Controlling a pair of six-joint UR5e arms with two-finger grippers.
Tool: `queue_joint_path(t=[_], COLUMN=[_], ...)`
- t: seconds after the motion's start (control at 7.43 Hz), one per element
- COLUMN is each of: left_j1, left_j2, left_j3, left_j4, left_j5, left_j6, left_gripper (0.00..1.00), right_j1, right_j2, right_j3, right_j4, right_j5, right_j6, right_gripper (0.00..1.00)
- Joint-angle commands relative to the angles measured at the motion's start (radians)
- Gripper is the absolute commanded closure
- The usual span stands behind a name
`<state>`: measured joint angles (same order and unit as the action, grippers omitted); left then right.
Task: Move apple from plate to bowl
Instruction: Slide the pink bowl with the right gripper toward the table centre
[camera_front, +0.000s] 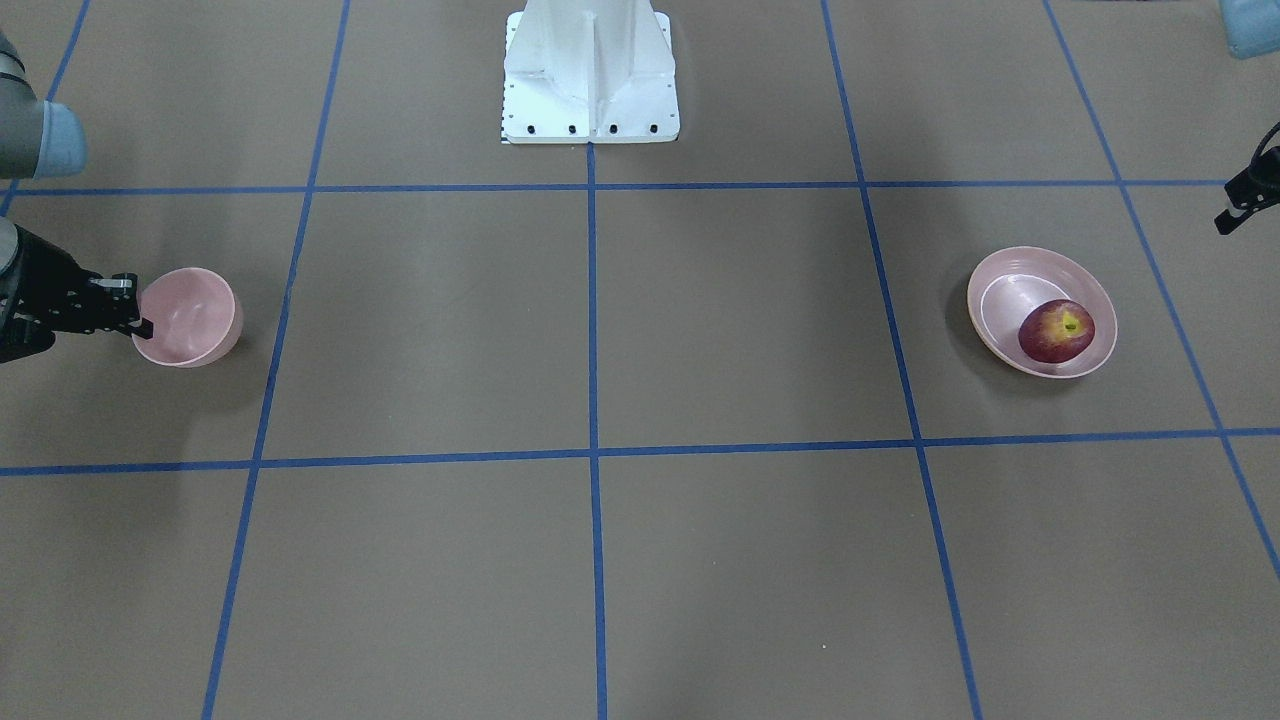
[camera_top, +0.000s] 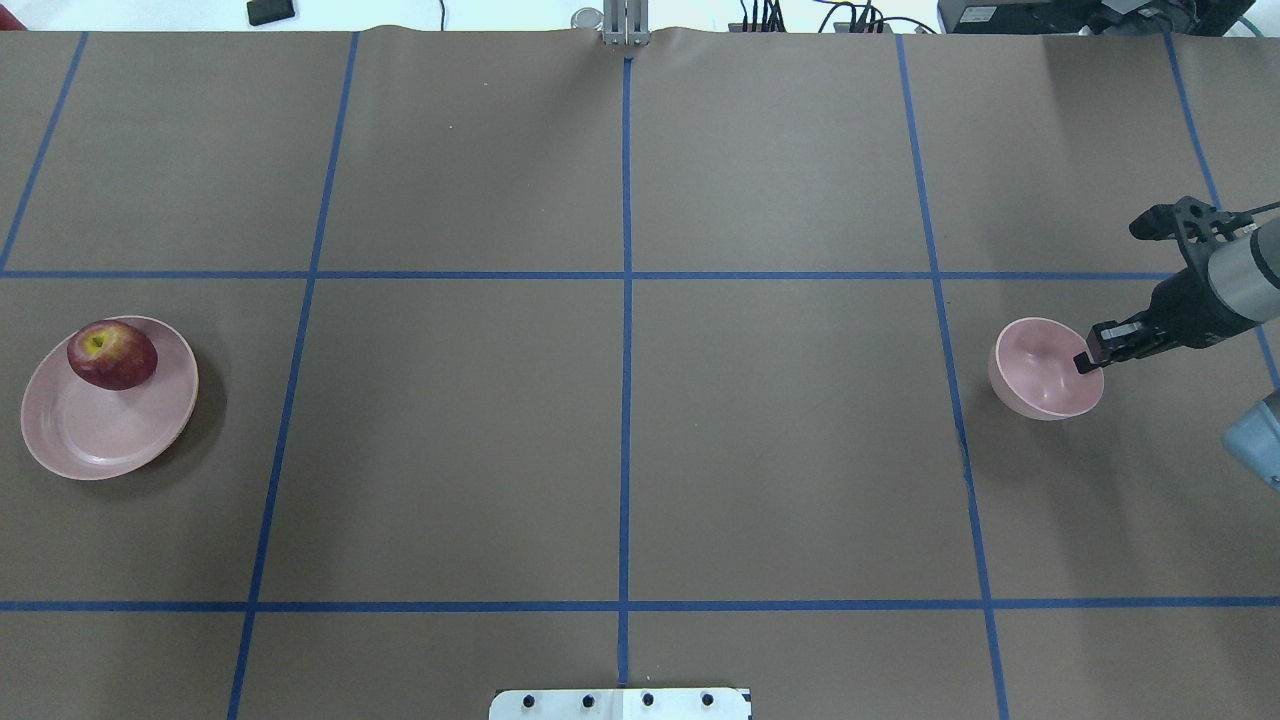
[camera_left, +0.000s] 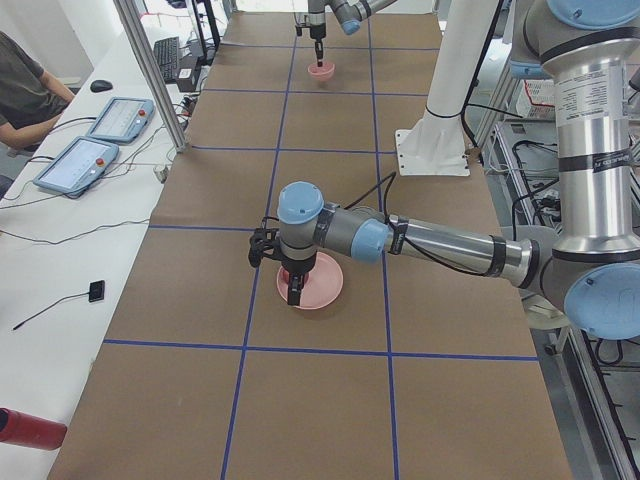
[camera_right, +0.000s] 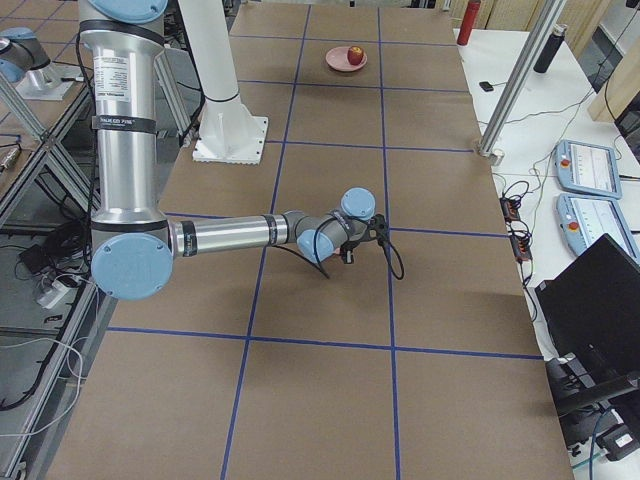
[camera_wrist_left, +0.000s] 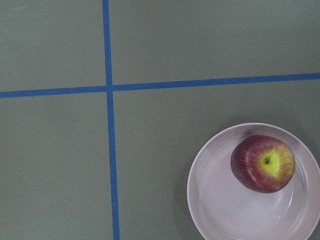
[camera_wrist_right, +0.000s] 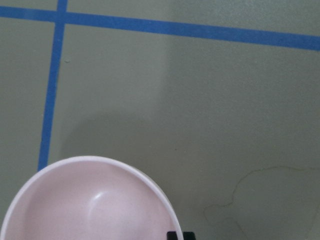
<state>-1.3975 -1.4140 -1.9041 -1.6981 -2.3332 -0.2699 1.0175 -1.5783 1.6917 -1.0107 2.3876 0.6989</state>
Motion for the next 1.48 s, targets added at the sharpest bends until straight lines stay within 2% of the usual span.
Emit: queue_joint_path(t=[0.0, 0.13, 0.27, 0.4, 0.54, 0.67, 0.81, 1.08, 1.35], left_j1=[0.0, 0.0, 0.0, 0.0, -0.002, -0.002, -0.002, -0.002, -0.002], left_j2=[0.0, 0.0, 0.0, -0.002, -0.002, 0.0, 0.0, 0.001, 0.001], left_j3=[-0.001, -0.001, 0.0, 0.003, 0.003, 0.0, 0.002, 0.002, -0.001], left_j4=[0.0, 0.0, 0.0, 0.0, 0.0, 0.0, 0.0, 0.0, 0.0], left_j5=[0.0, 0.0, 0.0, 0.0, 0.0, 0.0, 0.0, 0.0, 0.002], left_j6=[0.0, 0.0, 0.0, 0.0, 0.001, 0.001, 0.001, 0.001, 0.0], left_gripper=[0.02, 0.02, 0.02, 0.02, 0.02, 0.02, 0.02, 0.02, 0.02], right_j1=[-0.023, -0.098, -0.209, -0.291, -0.307, -0.366, -0.369, -0.375, -0.372], right_j2=[0.032, 0.09, 0.145, 0.27, 0.452, 0.572, 0.637, 0.67, 0.727], right_j3=[0.121, 0.158, 0.158, 0.152, 0.152, 0.131, 0.046, -0.074, -0.18], right_j4=[0.0, 0.001, -0.003, -0.103, -0.36, -0.487, -0.493, -0.34, -0.312], right_j5=[-0.01, -0.116, -0.24, -0.301, -0.33, -0.423, -0.432, -0.444, -0.449], right_j6=[0.182, 0.327, 0.382, 0.411, 0.418, 0.436, 0.512, 0.592, 0.605], right_gripper=[1.0, 1.0, 1.0, 1.0, 1.0, 1.0, 1.0, 1.0, 1.0])
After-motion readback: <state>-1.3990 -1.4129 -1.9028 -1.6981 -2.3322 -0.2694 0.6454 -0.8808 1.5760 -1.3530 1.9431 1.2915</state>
